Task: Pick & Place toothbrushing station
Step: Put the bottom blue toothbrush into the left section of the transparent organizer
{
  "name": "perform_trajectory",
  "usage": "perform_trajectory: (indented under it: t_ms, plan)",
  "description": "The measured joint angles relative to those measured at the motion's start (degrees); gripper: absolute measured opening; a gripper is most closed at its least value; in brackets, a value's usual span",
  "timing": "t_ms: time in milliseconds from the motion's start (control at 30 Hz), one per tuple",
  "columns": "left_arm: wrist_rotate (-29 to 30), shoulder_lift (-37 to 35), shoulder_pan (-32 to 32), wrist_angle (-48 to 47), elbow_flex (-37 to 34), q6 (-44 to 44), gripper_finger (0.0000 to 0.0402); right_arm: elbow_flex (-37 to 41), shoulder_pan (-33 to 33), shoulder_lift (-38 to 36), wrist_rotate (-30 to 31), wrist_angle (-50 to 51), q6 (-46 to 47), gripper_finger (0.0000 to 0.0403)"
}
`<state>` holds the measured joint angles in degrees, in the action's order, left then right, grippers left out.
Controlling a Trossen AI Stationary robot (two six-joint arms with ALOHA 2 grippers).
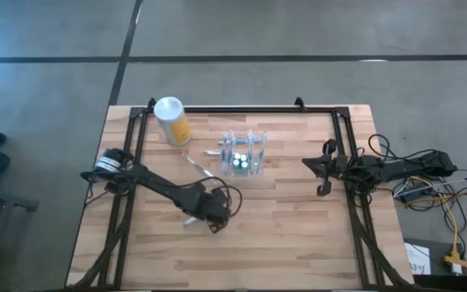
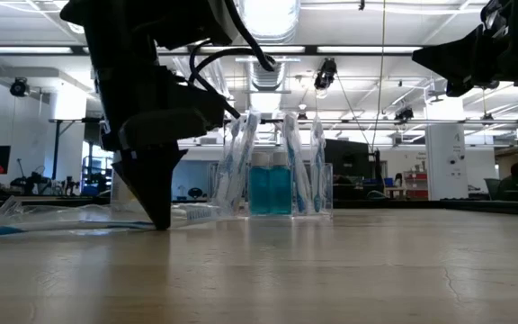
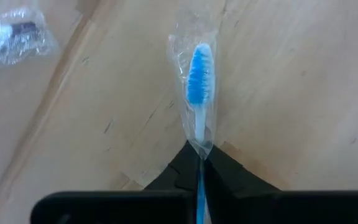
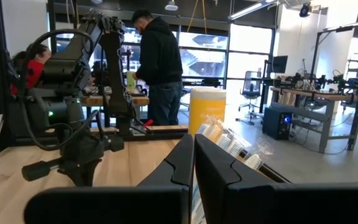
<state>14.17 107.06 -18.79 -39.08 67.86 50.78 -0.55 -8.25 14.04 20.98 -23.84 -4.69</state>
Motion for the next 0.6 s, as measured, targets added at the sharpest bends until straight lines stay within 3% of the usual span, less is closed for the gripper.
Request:
perform_trajectory:
  t_ms: [167,300,467,600]
  plan:
    - [4.33,-4.25,-1.07,0.33,0.27,-4.82,0.0006,-0.01,0.0,0.07,0.01,0.15,0.04,0.0008]
    - [11.49,-10.96,-2.69,0.38,-2.33,-6.33,0.0005,-0.03,0.02,0.22,0.01,1.16,0.18,0.0008]
    - [21.67,-23.15,-6.57,2.67,-7.8,-6.18,0.0003,-0.03,0.02,0.95,0.02,1.36,1.68,0.0008]
    - [27.55,-33.86,-10.72,10.32,-15.14,-7.79,0.0002,-0.03,0.02,1.56,0.01,1.34,3.22,0.0008]
